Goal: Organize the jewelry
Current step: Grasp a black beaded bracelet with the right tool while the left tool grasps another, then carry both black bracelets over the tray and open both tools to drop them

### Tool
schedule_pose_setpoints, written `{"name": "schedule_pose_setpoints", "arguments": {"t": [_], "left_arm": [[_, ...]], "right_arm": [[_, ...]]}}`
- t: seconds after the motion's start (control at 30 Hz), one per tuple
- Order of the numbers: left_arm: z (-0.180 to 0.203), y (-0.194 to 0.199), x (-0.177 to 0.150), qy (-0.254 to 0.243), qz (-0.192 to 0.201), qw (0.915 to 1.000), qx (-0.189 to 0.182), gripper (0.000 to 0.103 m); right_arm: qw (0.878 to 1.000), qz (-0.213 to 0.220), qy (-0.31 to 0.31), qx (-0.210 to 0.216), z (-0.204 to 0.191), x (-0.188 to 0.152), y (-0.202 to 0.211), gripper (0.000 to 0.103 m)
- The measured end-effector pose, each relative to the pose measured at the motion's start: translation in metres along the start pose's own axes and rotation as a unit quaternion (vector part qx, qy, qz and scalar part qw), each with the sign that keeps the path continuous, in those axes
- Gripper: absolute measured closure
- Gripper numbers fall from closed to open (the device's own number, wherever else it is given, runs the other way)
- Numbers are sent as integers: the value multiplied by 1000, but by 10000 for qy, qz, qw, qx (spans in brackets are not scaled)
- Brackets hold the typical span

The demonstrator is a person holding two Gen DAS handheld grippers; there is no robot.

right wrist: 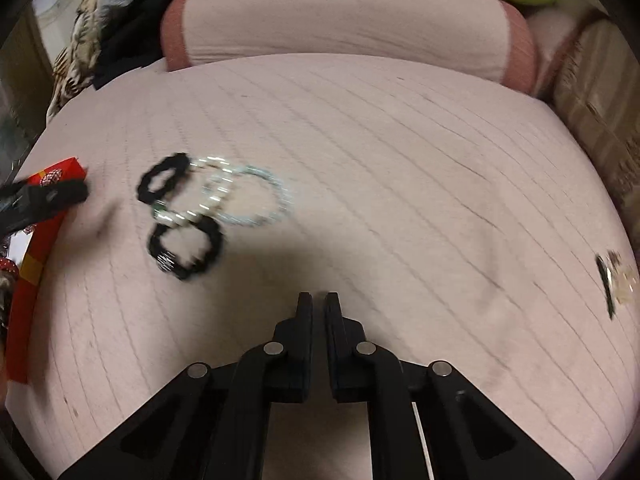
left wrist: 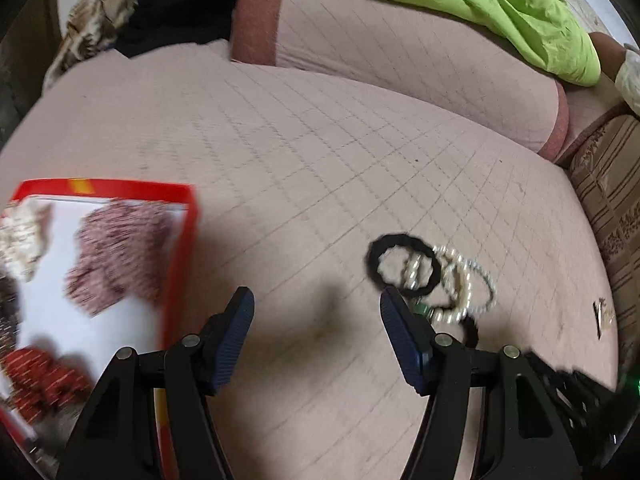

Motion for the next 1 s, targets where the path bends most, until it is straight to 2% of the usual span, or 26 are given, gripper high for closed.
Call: {"name": "schedule_pose_setpoints", "arguments": {"t": [0.03, 0.1, 0.17, 0.23, 0.27, 0.3, 0.33, 0.37, 0.4, 0.6, 0.73, 0.83, 0.9, 0.93, 1.0], "left_arm": [[4, -7, 3, -14, -49, 10000, -75, 38], [14, -22, 9, -103, -123, 9997, -158, 40], [23, -34, 13, -236, -182, 9995, -90, 49], [30, -44, 16, -434, -144, 9989, 119, 54], [33, -45, 18, -553, -94, 9981, 261, 60], [34, -47, 18, -666, -83, 9966, 487, 78], [32, -46, 18, -709, -43, 9955, 634, 90], [29, -44, 18, -679, -47, 9959, 600, 96], [25, -42, 17, -638, -96, 9963, 560, 96], [-5, -19, -14, -576, -155, 9955, 732, 96], [-6, -16, -24, -629, -18, 9947, 811, 96], [-4, -16, -25, -570, 62, 9943, 896, 96], [-1, -15, -27, -558, 82, 9947, 861, 96], [-1, -14, -28, -533, 65, 9956, 763, 96], [1, -12, -29, -468, 8, 9977, 497, 96]], "right_arm": [[10000, 3, -33, 63, 5, -3, 2, 97], [9985, 92, -193, 495, 13, -8, 7, 95], [9949, 177, -374, 916, 15, -9, 8, 95], [9920, 231, -394, 1180, 11, -7, 7, 91], [9901, 264, -372, 1327, 7, -5, 7, 84], [9879, 316, -315, 1487, 2, -3, 8, 79], [9868, 348, -273, 1556, -2, -3, 9, 67], [9853, 398, -205, 1648, -7, -1, 10, 57], [9842, 450, -129, 1705, -11, -1, 11, 55], [9845, 464, 6, 1694, -25, 8, 5, 55], [9872, 409, 221, 1528, -40, 17, -9, 55], [9904, 412, 486, 1225, -56, 28, -20, 55], [9912, 401, 548, 1137, -66, 39, -26, 62], [9911, 401, 549, 1145, -68, 41, -27, 77], [9908, 380, 528, 1190, -67, 41, -26, 92]]}}
Point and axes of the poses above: each gripper's, at about its wrist camera, not at the fingertips, and y roughly against the way its jaws point, z to its right, x to its top, the point moved 6 cm from there along -y, roughly the way its jaws point, and after that the axes turned 5 degrees about -z, right-handed, at the moved point
